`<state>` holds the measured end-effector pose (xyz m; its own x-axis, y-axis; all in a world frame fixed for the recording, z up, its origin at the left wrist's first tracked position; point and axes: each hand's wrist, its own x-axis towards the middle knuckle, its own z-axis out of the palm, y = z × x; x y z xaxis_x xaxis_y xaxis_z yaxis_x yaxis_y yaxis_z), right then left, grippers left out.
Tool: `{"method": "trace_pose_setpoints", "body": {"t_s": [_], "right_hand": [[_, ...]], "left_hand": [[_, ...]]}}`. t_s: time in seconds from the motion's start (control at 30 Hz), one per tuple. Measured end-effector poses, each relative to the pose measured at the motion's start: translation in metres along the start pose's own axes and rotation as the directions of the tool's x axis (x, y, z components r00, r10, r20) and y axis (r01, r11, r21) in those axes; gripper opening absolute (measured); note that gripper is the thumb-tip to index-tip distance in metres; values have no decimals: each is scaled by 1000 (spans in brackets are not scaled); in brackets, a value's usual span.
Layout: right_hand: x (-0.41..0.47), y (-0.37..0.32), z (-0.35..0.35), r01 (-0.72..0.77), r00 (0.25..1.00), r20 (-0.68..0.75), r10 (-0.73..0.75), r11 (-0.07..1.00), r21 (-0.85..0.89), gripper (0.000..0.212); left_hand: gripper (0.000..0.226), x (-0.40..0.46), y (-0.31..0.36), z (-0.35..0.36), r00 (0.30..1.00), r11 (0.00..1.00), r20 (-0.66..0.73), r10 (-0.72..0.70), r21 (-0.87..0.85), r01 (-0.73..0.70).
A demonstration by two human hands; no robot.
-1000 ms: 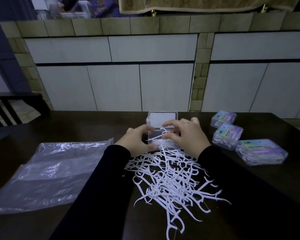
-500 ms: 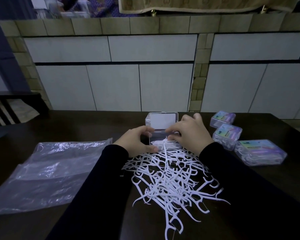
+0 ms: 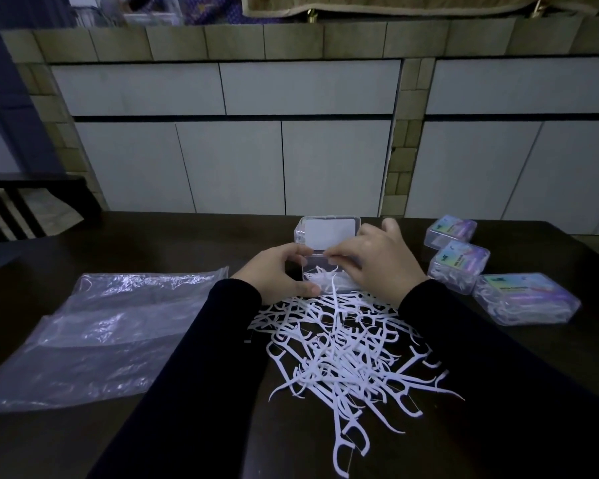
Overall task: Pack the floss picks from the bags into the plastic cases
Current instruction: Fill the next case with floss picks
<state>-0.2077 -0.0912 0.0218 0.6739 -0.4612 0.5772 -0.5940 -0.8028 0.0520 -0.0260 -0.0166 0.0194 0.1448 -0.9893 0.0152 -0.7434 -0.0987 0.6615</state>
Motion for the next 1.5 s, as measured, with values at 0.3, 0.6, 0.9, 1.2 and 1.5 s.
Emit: {"method": "trace_pose_setpoints", "body": {"t_s": [0.3, 0.6, 0.9, 1.2, 1.5], "right_hand": [[-2, 1, -6, -69, 955, 296, 21, 985, 155, 34], [-5, 3, -6, -189, 943, 320, 95, 942, 279, 48], [-3, 4, -5, -264, 898, 405, 169, 946, 191, 49], [-4, 3, -6, -122, 921, 389, 28, 968, 220, 34], [-5, 5, -23, -64, 974, 223, 32, 988, 137, 19]], "left_hand": [[72, -2, 4, -1, 1000, 1000, 15, 2, 22, -3], [72, -5, 5, -2, 1000, 999, 5, 11, 53, -11], [70, -5, 6, -2, 1000, 999, -3, -12, 48, 12], [70, -7, 8, -2, 999, 998, -23, -23, 59, 24], [34, -15, 25, -18, 964, 983, -228, 141, 146, -109]]}}
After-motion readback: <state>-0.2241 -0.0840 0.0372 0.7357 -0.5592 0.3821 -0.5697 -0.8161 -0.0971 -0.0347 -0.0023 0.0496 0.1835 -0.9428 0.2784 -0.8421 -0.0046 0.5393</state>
